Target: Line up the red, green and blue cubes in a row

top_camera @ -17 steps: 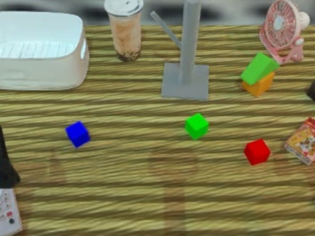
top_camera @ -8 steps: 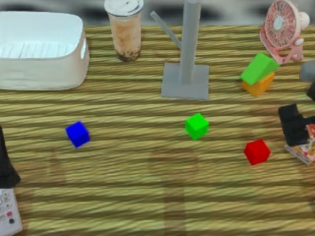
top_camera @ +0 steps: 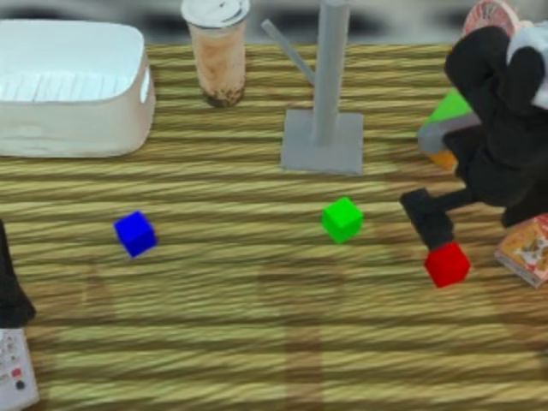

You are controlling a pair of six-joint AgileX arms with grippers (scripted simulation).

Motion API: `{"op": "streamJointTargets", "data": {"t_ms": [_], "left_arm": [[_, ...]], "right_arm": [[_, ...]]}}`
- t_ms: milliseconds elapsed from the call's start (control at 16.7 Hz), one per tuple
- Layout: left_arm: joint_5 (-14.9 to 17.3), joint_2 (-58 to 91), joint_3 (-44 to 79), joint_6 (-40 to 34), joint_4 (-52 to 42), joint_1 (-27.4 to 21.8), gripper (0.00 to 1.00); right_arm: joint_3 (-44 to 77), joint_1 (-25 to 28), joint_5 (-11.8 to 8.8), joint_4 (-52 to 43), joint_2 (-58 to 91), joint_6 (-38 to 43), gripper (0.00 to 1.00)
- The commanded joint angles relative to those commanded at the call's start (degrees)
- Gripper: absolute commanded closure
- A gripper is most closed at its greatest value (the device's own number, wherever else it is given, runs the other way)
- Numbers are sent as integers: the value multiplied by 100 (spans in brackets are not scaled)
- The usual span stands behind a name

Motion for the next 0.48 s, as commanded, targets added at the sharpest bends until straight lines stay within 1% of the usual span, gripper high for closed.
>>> {"op": "streamJointTargets", "data": {"t_ms": [180, 480], "left_arm": [[0, 0, 0, 0, 0, 0, 0], [0, 0, 0, 0, 0, 0, 0]], "right_arm": [[353, 81, 7, -186, 420, 6, 0], [358, 55, 6, -185, 429, 6, 0]]}}
